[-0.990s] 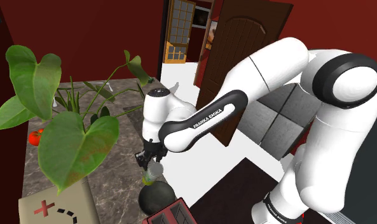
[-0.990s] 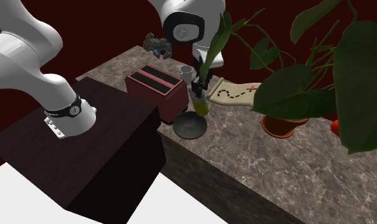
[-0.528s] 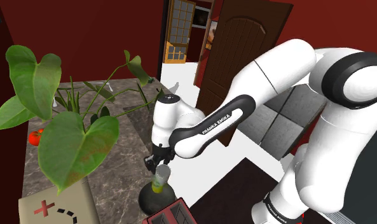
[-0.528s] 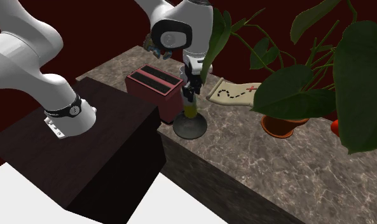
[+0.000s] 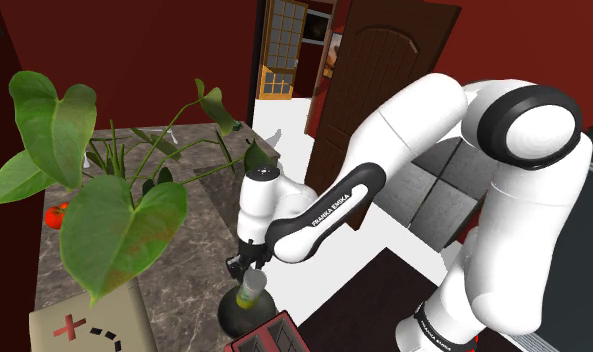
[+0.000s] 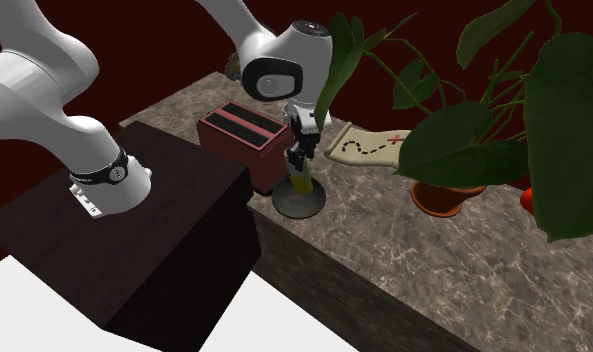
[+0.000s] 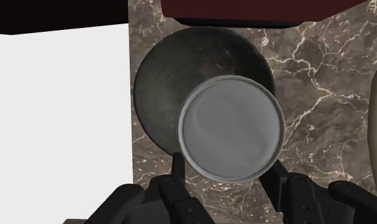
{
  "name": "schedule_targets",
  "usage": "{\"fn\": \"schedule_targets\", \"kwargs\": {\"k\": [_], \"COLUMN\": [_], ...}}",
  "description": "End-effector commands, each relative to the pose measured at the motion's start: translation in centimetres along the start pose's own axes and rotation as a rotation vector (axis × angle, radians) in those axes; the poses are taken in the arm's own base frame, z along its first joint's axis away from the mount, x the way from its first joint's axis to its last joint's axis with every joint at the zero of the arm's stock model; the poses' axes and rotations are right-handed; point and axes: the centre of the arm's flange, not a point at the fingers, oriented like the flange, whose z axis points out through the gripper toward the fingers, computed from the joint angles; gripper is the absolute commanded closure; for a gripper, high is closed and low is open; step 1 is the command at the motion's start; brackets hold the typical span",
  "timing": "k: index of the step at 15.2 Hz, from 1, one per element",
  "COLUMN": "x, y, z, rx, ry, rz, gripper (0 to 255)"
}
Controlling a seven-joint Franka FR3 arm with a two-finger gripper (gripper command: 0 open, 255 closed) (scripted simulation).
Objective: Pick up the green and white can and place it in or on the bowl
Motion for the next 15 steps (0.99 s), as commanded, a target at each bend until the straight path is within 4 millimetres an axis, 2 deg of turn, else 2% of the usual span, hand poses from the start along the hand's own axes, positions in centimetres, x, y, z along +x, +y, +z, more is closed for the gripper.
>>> {"fn": "schedule_targets", "kwargs": {"k": [1,8,15], "x": [0.1,0.1,0.1], "y": [0.0,0.0,0.0], "z": [1.0,4.8,4.8], "rx": [0.001,0.001,0.001], "ry": [0.001,0.001,0.001], "rz": [0.0,0.0,0.0], "gripper": [255,255,255]}}
